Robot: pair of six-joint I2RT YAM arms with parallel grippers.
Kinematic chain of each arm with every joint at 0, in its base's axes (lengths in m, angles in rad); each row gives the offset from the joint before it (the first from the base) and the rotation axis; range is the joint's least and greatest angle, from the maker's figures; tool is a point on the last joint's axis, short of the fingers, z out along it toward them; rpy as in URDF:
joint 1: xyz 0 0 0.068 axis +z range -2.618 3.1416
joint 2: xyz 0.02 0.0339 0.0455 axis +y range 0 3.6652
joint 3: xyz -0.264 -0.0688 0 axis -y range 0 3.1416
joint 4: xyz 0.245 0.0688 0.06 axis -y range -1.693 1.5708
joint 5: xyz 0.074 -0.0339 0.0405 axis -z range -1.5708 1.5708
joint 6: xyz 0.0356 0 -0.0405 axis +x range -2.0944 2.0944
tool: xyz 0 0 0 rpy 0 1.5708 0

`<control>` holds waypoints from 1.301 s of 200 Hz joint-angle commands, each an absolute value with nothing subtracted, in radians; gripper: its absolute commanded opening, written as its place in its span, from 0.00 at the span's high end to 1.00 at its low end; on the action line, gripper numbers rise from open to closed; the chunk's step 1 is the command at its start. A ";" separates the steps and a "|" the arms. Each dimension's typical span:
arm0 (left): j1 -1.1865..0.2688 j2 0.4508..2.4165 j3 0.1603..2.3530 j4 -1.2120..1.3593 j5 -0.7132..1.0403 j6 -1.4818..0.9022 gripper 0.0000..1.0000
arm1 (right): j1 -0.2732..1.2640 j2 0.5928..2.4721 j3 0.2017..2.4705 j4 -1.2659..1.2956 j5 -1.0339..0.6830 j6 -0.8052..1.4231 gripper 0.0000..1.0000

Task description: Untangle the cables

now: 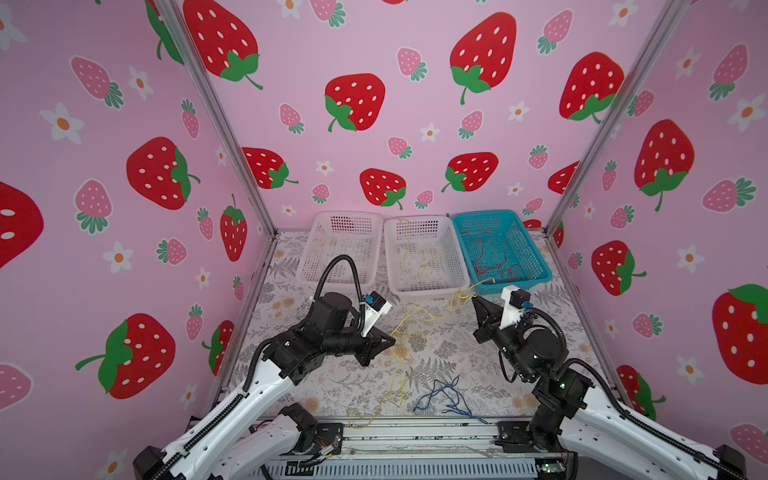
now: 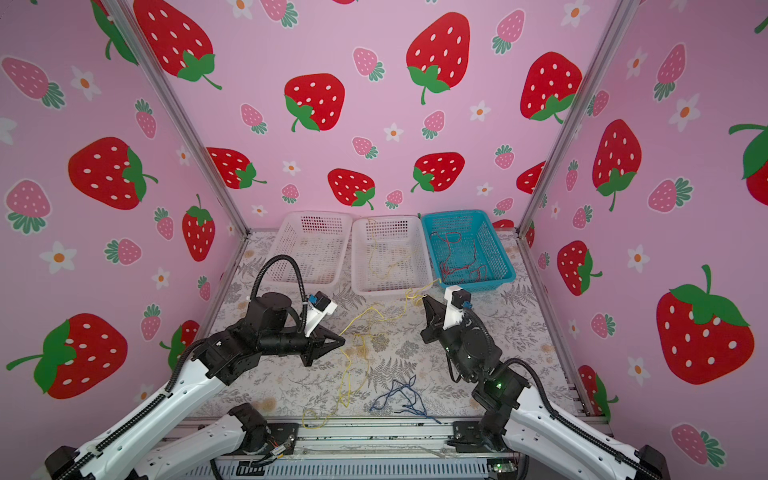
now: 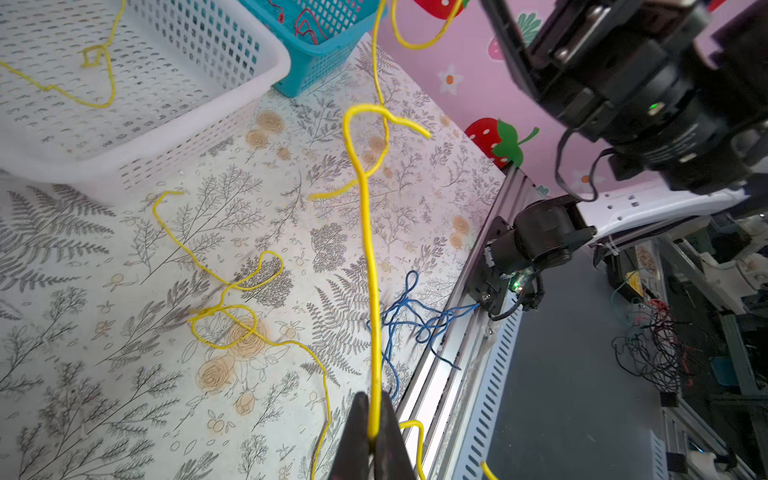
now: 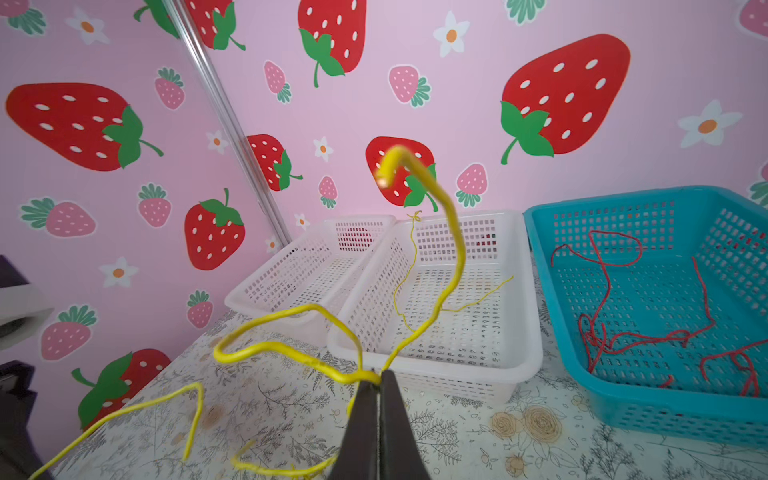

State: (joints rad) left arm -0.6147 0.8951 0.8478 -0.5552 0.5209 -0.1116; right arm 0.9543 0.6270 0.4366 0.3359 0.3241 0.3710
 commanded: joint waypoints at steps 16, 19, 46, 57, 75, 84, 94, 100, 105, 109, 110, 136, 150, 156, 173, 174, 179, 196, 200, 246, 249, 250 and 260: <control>-0.611 0.958 0.891 -0.612 0.481 -0.094 1.00 | 0.956 0.621 0.479 0.344 0.226 0.322 1.00; -0.611 0.960 0.894 -0.613 0.477 -0.094 1.00 | 0.956 0.619 0.485 0.335 0.239 0.320 1.00; -0.595 0.937 0.898 -0.612 0.411 -0.094 1.00 | 0.954 0.623 0.556 0.275 0.366 0.266 1.00; -0.592 0.917 0.892 -0.607 0.373 -0.093 1.00 | 0.953 0.647 0.603 0.247 0.411 0.234 1.00; -0.589 0.889 0.885 -0.608 0.283 -0.101 1.00 | 0.939 0.715 0.693 0.195 0.460 0.195 1.00; -0.587 0.869 0.874 -0.608 0.217 -0.106 1.00 | 0.919 0.759 0.740 0.168 0.456 0.193 1.00; -0.579 0.842 0.853 -0.597 0.148 -0.120 1.00 | 0.883 0.811 0.796 0.132 0.419 0.205 1.00; -0.571 0.825 0.839 -0.588 0.109 -0.121 1.00 | 0.858 0.845 0.827 0.113 0.389 0.222 1.00; -0.566 0.810 0.828 -0.582 0.081 -0.125 1.00 | 0.836 0.870 0.854 0.100 0.361 0.236 1.00; -0.560 0.798 0.820 -0.576 0.061 -0.132 1.00 | 0.818 0.895 0.873 0.091 0.336 0.245 1.00; -0.559 0.795 0.818 -0.574 0.058 -0.132 1.00 | 0.815 0.899 0.877 0.089 0.330 0.247 1.00; -0.542 0.730 0.778 -0.539 0.000 -0.142 1.00 | 0.717 1.105 1.020 0.033 0.171 0.286 1.00; -0.541 0.716 0.772 -0.536 -0.022 -0.146 1.00 | 0.676 1.233 1.120 -0.012 0.089 0.298 1.00; -0.541 0.713 0.770 -0.539 -0.032 -0.144 1.00 | 0.661 1.286 1.163 -0.031 0.072 0.312 1.00; -0.541 0.709 0.765 -0.545 -0.055 -0.139 1.00 | 0.637 1.412 1.253 -0.054 0.032 0.320 1.00; -0.541 0.709 0.765 -0.545 -0.055 -0.139 1.00 | 0.637 1.418 1.257 -0.054 0.030 0.320 1.00; -0.541 0.709 0.764 -0.547 -0.062 -0.137 1.00 | 0.633 1.452 1.284 -0.065 0.026 0.323 1.00; -0.541 0.710 0.765 -0.551 -0.072 -0.136 1.00 | 0.620 1.570 1.371 -0.112 0.006 0.331 1.00; -0.541 0.709 0.765 -0.551 -0.071 -0.135 1.00 | 0.617 1.594 1.388 -0.121 0.006 0.335 1.00; -0.542 0.712 0.764 -0.555 -0.076 -0.124 1.00 | 0.580 1.787 1.504 -0.196 -0.041 0.369 0.97; -0.541 0.713 0.765 -0.554 -0.075 -0.124 1.00 | 0.580 1.794 1.513 -0.206 -0.040 0.370 0.96; -0.541 0.713 0.765 -0.554 -0.075 -0.125 1.00 | 0.580 1.796 1.515 -0.210 -0.040 0.370 0.95; -0.542 0.712 0.764 -0.555 -0.077 -0.123 1.00 | 0.580 1.813 1.536 -0.228 -0.040 0.370 0.87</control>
